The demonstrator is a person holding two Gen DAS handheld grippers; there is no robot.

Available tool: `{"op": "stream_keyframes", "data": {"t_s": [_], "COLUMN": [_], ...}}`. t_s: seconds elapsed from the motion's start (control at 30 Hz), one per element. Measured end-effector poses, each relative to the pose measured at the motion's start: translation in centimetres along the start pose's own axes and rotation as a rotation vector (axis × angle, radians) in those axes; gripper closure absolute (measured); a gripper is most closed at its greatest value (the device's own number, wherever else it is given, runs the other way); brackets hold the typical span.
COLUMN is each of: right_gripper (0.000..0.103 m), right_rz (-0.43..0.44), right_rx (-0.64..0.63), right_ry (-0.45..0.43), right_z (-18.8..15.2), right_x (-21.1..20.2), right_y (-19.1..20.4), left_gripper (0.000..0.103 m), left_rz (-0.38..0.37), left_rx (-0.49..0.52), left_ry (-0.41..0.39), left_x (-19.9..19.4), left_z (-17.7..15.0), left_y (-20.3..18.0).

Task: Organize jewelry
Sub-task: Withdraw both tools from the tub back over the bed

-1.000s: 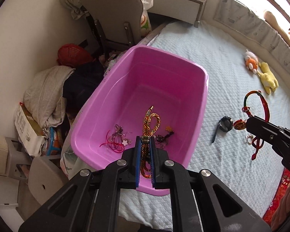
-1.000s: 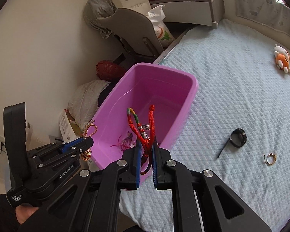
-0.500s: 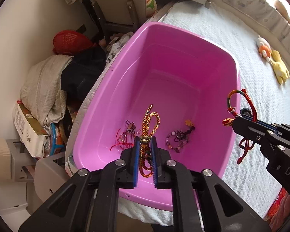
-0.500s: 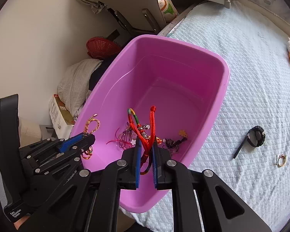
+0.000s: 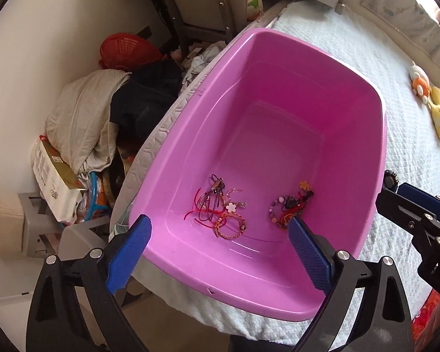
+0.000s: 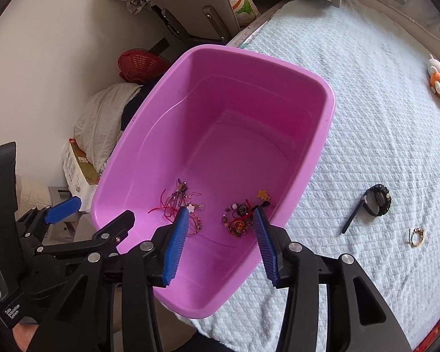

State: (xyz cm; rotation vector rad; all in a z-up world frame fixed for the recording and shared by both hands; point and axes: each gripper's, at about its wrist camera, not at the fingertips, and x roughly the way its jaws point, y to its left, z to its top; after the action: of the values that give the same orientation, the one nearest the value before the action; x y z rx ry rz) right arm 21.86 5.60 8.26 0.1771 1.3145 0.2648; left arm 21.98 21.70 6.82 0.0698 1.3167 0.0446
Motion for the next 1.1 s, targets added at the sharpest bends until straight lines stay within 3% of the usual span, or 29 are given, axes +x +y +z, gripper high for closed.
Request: {"op": "stream_keyframes", "data": {"t_s": [0.67,1.1], "right_gripper": [0.051,0.047], "right_rz": [0.039,0.005], "right_rx": [0.044,0.130], "right_ry": [-0.093,-0.163], "right_z": [-2.8,-7.9], "right_x": [-4.2,-7.8], "right_y": [-0.9,-5.0], "left_gripper": [0.010,0.010], "left_rz": [-0.006,-0.037], "left_rx": [-0.006,0.053], "left_ry": [-0.073,-0.133], "left_x": [-3.3,-6.2], "left_z": [-1.7,-3.0], "left_y": [-0.4,-4.3]}}
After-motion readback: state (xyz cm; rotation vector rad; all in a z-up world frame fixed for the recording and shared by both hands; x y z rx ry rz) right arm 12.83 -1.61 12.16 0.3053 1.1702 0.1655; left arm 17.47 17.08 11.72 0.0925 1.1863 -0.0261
